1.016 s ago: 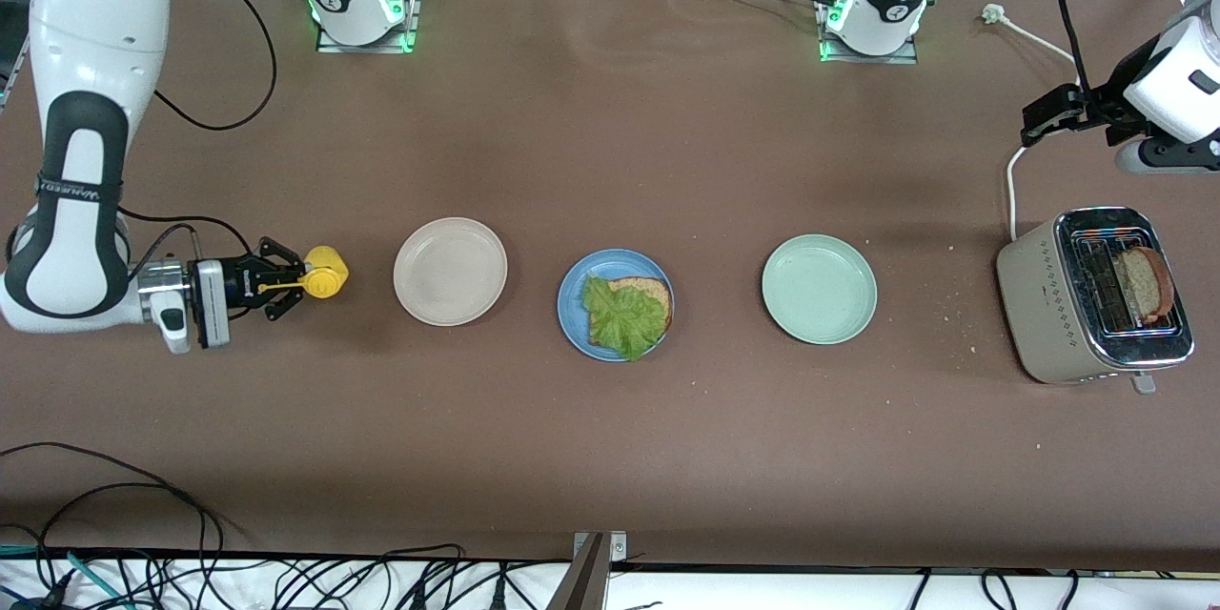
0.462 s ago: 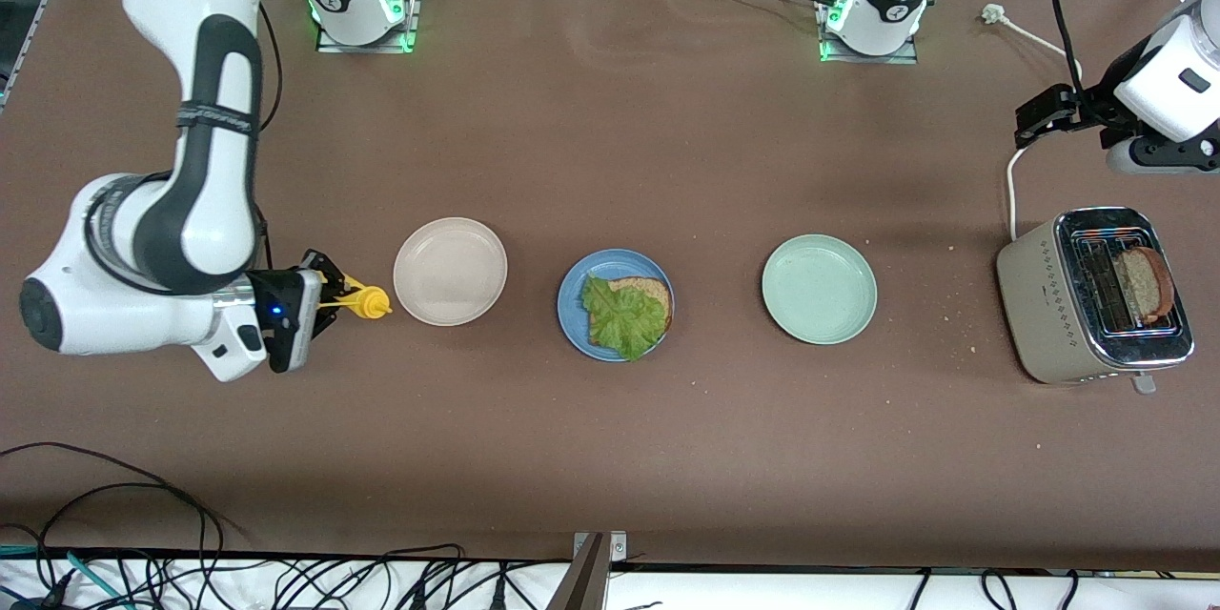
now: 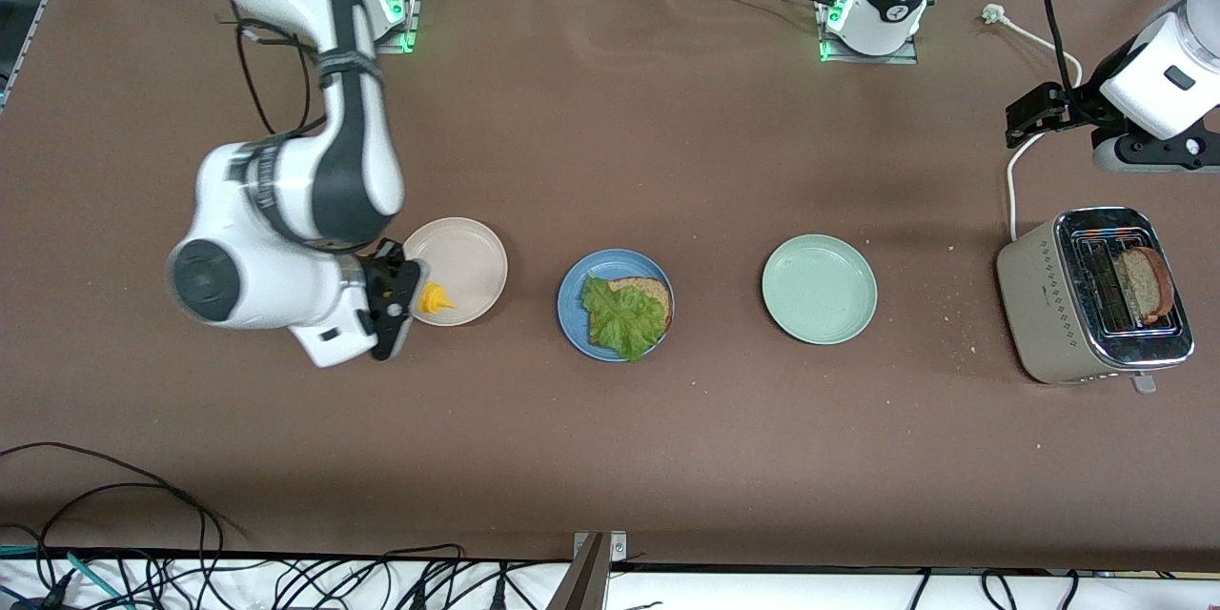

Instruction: Make sandwich in blue plate with both arms

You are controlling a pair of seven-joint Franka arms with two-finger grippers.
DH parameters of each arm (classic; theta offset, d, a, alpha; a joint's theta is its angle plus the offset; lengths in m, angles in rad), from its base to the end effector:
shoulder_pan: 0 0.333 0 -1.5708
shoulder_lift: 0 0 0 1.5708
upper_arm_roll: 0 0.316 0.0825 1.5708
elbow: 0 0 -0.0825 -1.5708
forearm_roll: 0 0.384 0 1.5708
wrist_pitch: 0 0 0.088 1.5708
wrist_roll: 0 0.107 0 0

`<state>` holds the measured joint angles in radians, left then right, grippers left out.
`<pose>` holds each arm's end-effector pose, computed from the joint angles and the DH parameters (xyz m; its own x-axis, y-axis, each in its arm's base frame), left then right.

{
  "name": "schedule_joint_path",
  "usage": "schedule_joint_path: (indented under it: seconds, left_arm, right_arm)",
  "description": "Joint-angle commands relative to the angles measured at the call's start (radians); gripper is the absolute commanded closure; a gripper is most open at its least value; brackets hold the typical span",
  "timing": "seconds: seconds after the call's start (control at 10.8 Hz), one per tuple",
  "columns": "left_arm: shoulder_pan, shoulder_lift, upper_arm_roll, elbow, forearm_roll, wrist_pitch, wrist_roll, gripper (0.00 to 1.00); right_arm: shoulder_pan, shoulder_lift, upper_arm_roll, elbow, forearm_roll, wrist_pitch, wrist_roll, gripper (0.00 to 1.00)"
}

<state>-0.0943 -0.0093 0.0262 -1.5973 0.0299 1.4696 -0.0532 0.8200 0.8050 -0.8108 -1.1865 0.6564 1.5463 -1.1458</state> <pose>0.5387 -0.0332 0.6090 0.9931 -0.0115 -0.1163 -0.0157 -0.9992 -0.0359 0.6736 0.2376 0.3789 0.3599 0.9330 -0.0088 0.9044 -0.3511 -0.2423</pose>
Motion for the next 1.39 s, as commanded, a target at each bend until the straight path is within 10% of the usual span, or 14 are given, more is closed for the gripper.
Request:
schedule_joint_path:
  seconds: [0.0,0.74,1.29]
  left_arm:
    - [-0.004,-0.003,-0.031,0.033,0.027,-0.005,-0.008,0.00]
    - [0.025,0.002,-0.015,0.036,0.024,0.018,-0.007,0.00]
    - [0.024,0.011,-0.015,0.036,0.015,0.021,0.004,0.00]
  right_arm:
    - [0.100,0.028,-0.012,0.027,-0.128,0.055,0.128,1.00]
    - [0.370,0.125,-0.008,0.027,-0.438,0.161,0.256,0.98]
    - [0.343,0.099,-0.019,0.021,-0.349,0.147,0.195,0.98]
